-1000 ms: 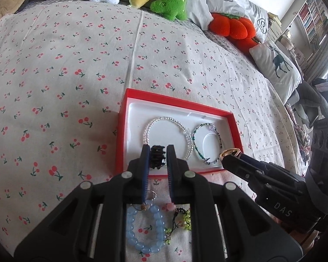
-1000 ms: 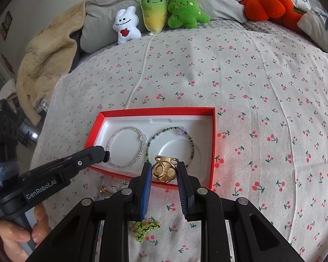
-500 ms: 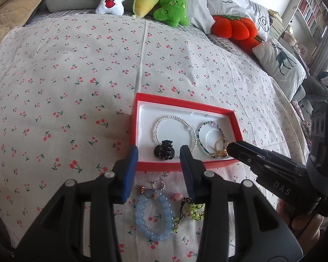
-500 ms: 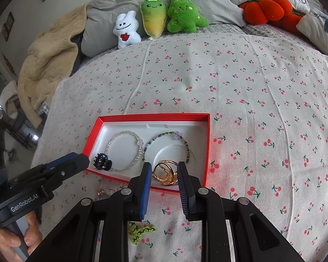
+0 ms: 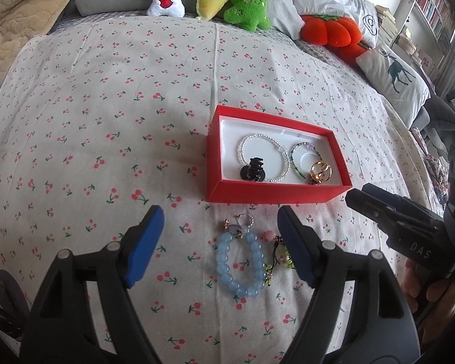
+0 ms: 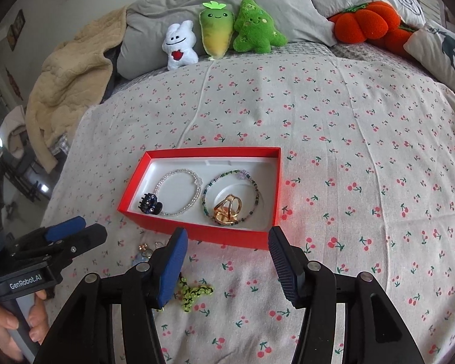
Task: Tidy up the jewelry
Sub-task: 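Move both open tools back over the remaining jewelry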
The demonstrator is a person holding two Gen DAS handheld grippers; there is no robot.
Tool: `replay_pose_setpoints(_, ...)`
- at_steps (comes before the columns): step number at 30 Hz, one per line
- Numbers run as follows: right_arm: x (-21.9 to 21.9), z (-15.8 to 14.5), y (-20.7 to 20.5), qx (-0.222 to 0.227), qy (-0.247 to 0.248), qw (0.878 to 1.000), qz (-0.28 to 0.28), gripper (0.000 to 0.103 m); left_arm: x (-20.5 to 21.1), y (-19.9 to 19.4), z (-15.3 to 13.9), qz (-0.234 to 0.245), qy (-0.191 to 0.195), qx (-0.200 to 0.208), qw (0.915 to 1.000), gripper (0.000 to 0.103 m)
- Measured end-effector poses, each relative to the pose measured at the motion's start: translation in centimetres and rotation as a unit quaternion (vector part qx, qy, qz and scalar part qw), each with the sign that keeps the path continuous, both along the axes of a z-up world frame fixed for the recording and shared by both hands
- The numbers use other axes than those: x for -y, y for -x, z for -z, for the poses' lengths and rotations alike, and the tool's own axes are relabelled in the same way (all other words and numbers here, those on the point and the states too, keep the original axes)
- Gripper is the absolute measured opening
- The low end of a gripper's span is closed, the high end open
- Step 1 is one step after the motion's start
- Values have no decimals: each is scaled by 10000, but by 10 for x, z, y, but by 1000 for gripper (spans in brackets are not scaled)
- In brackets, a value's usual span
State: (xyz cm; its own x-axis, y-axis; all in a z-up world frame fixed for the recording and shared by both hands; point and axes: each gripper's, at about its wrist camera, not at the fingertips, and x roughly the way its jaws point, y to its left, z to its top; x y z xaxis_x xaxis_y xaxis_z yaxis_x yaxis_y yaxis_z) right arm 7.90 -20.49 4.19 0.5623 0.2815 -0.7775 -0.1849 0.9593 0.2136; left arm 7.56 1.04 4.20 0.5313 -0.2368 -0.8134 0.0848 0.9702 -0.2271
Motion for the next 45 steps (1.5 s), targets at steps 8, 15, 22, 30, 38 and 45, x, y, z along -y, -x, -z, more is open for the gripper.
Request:
replay_pose_setpoints(8, -8, 6, 21, -97, 223, 9996, -162, 71, -7, 16, 12, 130, -187, -216, 9995, 78)
replay_pose_setpoints(15, -8, 21, 28, -319, 447, 9985, -87, 77, -11, 29, 27, 277, -339, -465, 9980, 83)
replay_pose_setpoints(22, -12, 41, 36, -577, 776, 9951, -215, 81, -12, 40, 47, 461, -685, -645, 9945, 83)
replay_pose_setpoints(30, -16, 48, 41, -688, 951, 9927, -280, 81, -8, 49, 59, 811, -849, -691, 9907, 83)
replay_pose_setpoints(38, -18, 51, 39, -778, 982, 9916, -313, 81, -4, 41, 53, 867, -106, -642, 9941, 63)
replay_pose_setpoints(45, -23, 58, 39, -895, 1030, 9899, -375, 82, 9, 27, 58, 761, -65, -686, 9947, 48)
